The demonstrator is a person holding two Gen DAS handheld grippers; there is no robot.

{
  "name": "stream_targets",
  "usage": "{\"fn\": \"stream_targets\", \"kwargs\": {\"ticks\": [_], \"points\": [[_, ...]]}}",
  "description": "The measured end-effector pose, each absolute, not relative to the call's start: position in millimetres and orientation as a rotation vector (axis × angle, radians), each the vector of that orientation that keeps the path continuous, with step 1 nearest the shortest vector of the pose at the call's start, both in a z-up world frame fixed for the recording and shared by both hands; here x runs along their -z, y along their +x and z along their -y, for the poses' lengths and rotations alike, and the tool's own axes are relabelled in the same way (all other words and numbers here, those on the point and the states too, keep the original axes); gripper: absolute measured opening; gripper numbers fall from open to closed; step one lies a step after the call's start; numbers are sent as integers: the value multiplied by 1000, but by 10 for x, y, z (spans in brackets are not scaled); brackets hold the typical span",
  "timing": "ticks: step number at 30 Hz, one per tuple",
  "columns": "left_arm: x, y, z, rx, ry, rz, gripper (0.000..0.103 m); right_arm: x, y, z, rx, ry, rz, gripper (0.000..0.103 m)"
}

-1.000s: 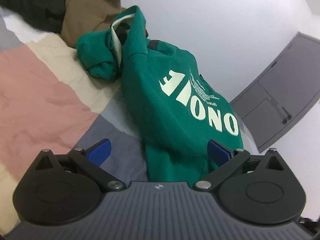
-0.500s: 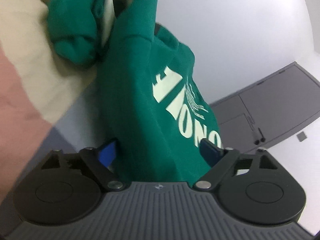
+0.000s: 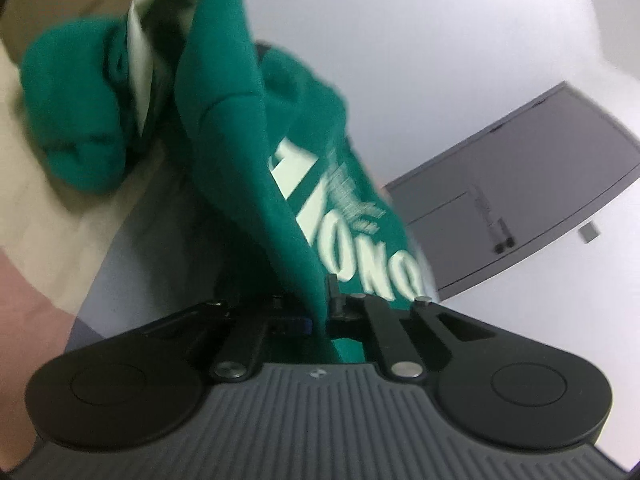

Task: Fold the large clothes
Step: 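Lift the hoodie with the right tool while the left tool grasps its hood, then raise and shake the hoodie with both tools to unfold it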

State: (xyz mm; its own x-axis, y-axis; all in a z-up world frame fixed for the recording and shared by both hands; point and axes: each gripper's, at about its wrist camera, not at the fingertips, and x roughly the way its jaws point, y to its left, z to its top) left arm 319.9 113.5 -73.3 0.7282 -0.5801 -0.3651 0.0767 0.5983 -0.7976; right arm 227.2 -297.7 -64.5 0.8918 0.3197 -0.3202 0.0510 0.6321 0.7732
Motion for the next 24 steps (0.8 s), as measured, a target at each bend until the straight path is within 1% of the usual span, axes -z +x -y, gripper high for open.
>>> {"fn": "stream_targets", "kwargs": {"ticks": [3,6,11,15,19,21,24], "points": [[461,2919,-1229,434,-849,-586,5,326,2111,2969,-242,807,-386,10],[256,2689,-1230,447,-824,-535,5,123,1920,3032,-318,755,-337,10],[-65,2194,-1099,461,-742,-476,5,19,1508,3228,-390,735,-276,10],[-196,1741,-989,467,-717,-464,6,-38,1166,3381,-437,684,-275,10],[-94,1421,-953,444,-763,-464,6,-14,916,3441,-477,650,-313,10],[26,1331,-989,423,-799,-482,6,75,889,3420,-471,647,-374,10],[258,1345,-979,387,-844,-520,6,257,902,3436,-474,719,-464,12]]}}
